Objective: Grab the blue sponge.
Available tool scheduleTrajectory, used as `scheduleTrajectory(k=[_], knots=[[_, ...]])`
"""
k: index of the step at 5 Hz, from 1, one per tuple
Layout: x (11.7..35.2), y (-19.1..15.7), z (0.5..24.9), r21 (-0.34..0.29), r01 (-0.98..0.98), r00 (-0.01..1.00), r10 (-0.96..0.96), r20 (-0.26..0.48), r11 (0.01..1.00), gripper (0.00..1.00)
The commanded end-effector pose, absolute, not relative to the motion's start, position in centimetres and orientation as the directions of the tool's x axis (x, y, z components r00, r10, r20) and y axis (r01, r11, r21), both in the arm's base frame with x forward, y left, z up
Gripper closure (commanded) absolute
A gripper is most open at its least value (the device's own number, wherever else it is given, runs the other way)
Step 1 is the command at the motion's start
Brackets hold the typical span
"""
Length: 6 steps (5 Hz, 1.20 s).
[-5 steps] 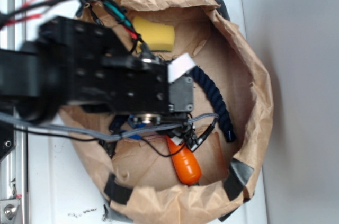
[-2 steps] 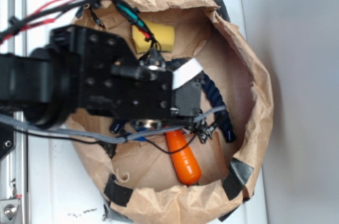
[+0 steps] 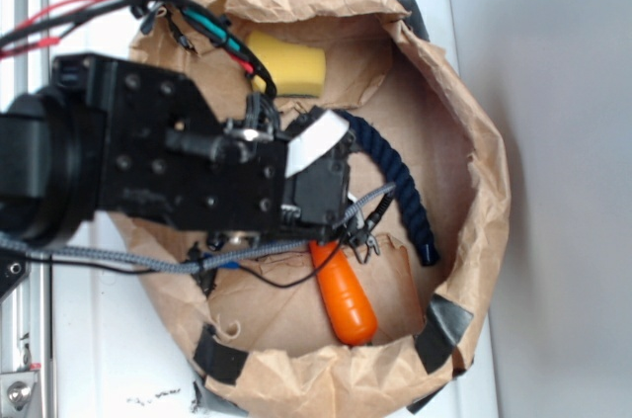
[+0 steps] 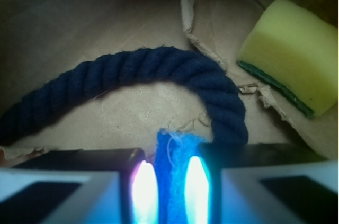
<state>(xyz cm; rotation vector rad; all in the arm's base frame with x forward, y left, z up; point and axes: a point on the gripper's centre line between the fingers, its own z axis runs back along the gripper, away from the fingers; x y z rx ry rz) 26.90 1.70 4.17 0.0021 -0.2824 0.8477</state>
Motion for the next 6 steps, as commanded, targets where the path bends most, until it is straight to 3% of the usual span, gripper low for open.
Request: scheduleTrajectory(k=[1,2,3,6], knots=[[26.1,2.5,3.6,-0.107,-0.736,0.630,0.734,0.254,0.668,1.00],[26.2,2.7,3.8,-0.096,-0.738,0.634,0.735,0.240,0.668,1.00],[26.3,3.0,3.7,-0.082,-0.745,0.632,0.739,0.234,0.662,0.00],[26.9,3.5,2.4,-0.050,-0.742,0.641,0.729,0.240,0.669,0.00]])
